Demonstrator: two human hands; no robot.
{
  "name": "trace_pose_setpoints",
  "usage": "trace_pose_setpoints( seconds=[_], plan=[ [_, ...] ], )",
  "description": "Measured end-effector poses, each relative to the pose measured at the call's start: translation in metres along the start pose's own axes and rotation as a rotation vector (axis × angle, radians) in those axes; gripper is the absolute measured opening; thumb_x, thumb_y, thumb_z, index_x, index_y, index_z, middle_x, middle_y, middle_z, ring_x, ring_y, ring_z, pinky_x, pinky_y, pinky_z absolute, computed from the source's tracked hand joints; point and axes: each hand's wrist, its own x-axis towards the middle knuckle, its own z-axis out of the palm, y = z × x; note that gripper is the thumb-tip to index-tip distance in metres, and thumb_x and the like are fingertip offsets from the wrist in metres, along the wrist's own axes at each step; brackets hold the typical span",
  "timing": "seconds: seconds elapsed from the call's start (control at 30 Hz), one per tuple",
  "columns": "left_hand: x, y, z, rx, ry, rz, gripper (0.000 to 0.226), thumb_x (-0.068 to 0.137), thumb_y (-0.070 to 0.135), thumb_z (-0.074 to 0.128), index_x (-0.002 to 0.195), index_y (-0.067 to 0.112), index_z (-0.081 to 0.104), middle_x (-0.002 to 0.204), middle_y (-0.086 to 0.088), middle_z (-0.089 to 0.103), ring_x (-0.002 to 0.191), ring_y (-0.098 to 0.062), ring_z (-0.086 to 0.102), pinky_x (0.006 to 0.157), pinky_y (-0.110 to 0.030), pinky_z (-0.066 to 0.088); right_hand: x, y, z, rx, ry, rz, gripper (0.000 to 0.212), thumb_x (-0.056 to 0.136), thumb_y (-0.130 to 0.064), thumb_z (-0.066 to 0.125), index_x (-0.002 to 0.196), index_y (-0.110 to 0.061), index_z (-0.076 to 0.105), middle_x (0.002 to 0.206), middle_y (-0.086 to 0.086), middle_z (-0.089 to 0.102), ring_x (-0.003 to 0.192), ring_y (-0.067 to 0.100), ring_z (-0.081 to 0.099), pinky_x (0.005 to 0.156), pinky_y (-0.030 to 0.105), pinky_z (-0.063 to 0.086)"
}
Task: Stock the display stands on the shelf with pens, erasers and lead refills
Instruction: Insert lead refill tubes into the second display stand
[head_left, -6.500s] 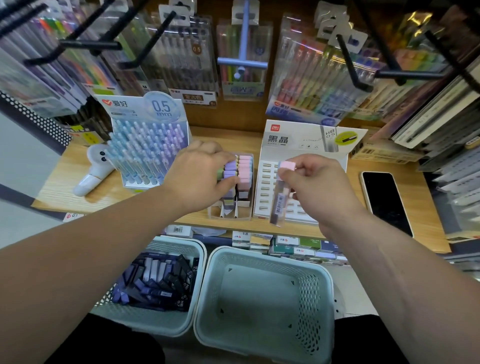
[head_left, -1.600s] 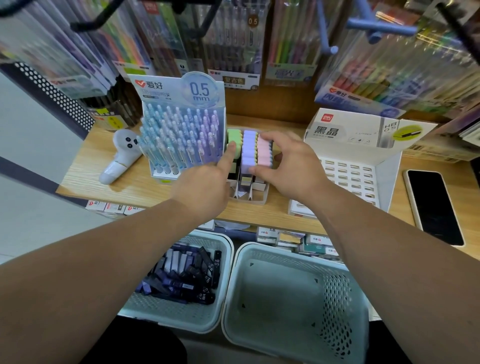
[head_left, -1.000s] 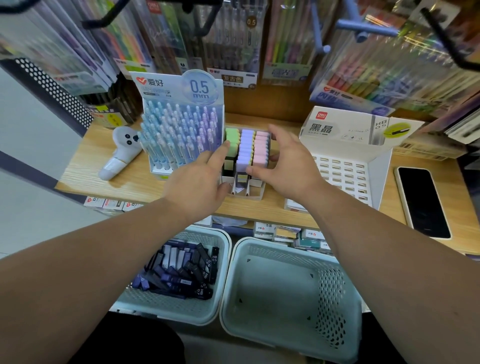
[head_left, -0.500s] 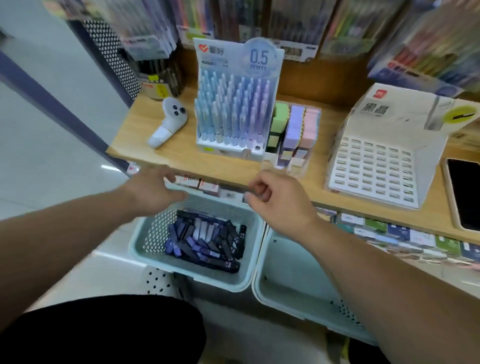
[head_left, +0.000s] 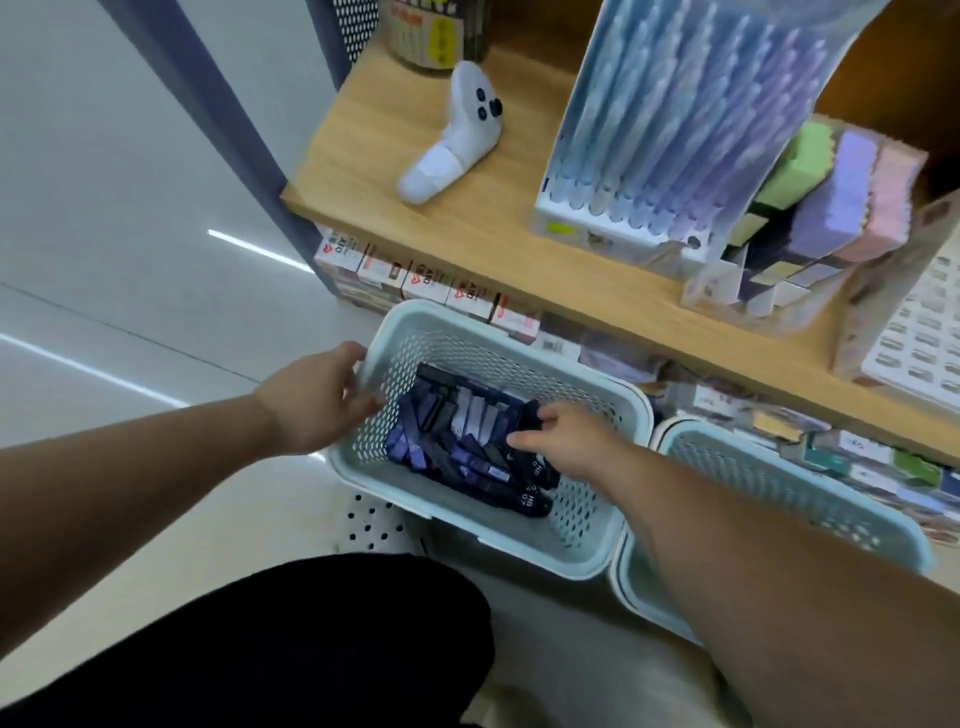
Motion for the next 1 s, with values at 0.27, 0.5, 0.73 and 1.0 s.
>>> trace_pose_setpoints(
  seconds=[0.27, 0.5, 0.73, 1.0],
  plan=[
    [-0.001, -0.03, 0.042, -0.217, 0.16, 0.096, 0.052, 0.095, 0.054, 0.039, 0.135, 0.022, 0.048, 0.106, -0.004, 0.067, 0.084, -0.022, 0.063, 0.076, -0.038, 0.052, 0.028, 0.016, 0.04, -0.192, -0.045, 0.116, 0.077, 0.086, -0.029, 0.079, 0.147, -0.008, 0.038, 0.148, 0.017, 0.044, 0.132, 0.033, 0.047, 0.11, 0.044, 0.042],
    [0.0, -0.034, 0.06, -0.327, 0.313, 0.035, 0.043, 0.098, 0.056, 0.047, 0.125, 0.024, 0.058, 0.111, 0.003, 0.062, 0.086, -0.018, 0.059, 0.074, -0.035, 0.045, 0.044, 0.02, 0.062, -0.276, 0.076, 0.086, 0.106, 0.07, -0.039, 0.09, 0.156, -0.015, 0.032, 0.158, 0.009, 0.034, 0.141, 0.033, 0.039, 0.112, 0.037, 0.037],
    [0.002, -0.039, 0.064, -0.4, 0.317, 0.063, 0.044, 0.093, 0.058, 0.044, 0.119, 0.026, 0.061, 0.104, 0.001, 0.065, 0.088, -0.022, 0.061, 0.076, -0.04, 0.05, 0.056, 0.025, 0.066, -0.207, 0.026, 0.106, 0.08, 0.066, -0.036, 0.094, 0.133, -0.015, 0.056, 0.13, 0.006, 0.064, 0.113, 0.027, 0.063, 0.094, 0.033, 0.053],
    [0.004, -0.041, 0.068, -0.456, 0.318, 0.064, 0.029, 0.093, 0.057, 0.045, 0.104, 0.035, 0.059, 0.091, 0.003, 0.064, 0.082, -0.021, 0.059, 0.071, -0.038, 0.049, 0.056, 0.019, 0.065, -0.085, -0.1, 0.164, 0.08, 0.07, -0.038, 0.092, 0.132, -0.003, 0.054, 0.128, 0.01, 0.063, 0.114, 0.028, 0.061, 0.1, 0.038, 0.049]
  ],
)
